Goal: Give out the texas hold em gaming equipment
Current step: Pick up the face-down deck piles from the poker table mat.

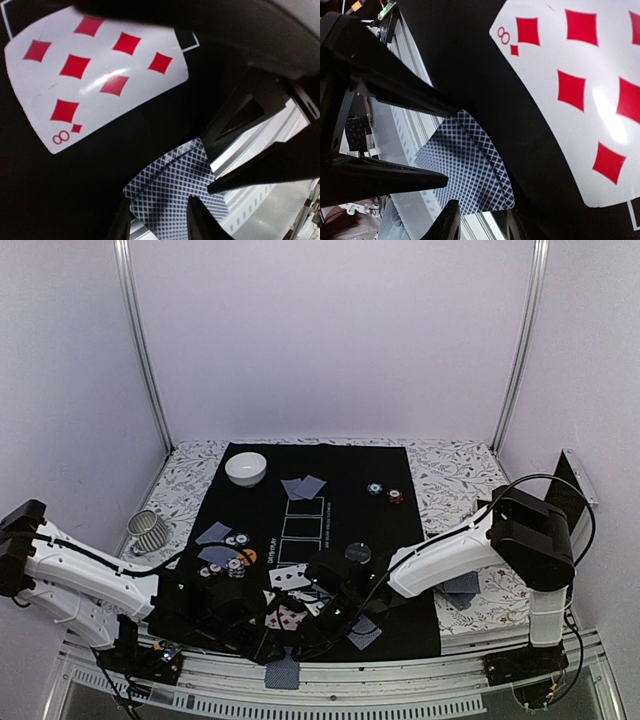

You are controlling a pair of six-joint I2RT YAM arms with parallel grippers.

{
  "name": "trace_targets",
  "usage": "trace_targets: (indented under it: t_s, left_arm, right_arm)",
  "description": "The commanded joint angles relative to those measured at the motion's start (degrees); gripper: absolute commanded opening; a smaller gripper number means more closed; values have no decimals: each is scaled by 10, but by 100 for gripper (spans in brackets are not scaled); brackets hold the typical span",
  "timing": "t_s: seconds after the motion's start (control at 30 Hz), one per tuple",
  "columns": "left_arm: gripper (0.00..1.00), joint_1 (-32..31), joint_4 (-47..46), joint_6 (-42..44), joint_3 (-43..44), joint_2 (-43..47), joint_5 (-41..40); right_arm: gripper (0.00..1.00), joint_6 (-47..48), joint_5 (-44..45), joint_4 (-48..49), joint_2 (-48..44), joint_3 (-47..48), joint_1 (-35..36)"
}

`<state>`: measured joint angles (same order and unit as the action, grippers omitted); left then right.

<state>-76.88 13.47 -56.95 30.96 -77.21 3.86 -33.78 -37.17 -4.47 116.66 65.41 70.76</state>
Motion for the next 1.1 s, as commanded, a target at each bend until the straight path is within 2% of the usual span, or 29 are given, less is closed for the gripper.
trace_targets:
  t_s: [0.0,0.17,0.23,0.27,0.47,0.8,0.93,1.07]
  left_arm:
    - [36,-6,-37,13,5,-11,-4]
    - [17,-6,-65,11,-4,-8,4]
    - [3,-6,-68,12,-6,-6,5]
    - [0,-6,-66,11,-7,-3,6]
    - [0,-5,-14,26,-2,35,-19]
    - [36,-6,26,103,15,130,-32]
    - [39,-6,29,137,20,160,-31]
    - [39,-6,-12,185,21,192,3]
  right_arm:
    - [31,4,-22,1,20,27,1]
    - [20,11,-30,4,24,34,1]
    - [10,15,-31,7,20,31,1]
    - [6,17,-30,11,18,30,0]
    - [2,19,-25,28,-21,-1,-5]
    - [2,73,-18,24,-111,-36,-19]
    - [2,128,-14,-12,-155,-44,-26]
    - [2,208,-18,-38,-210,-56,-31]
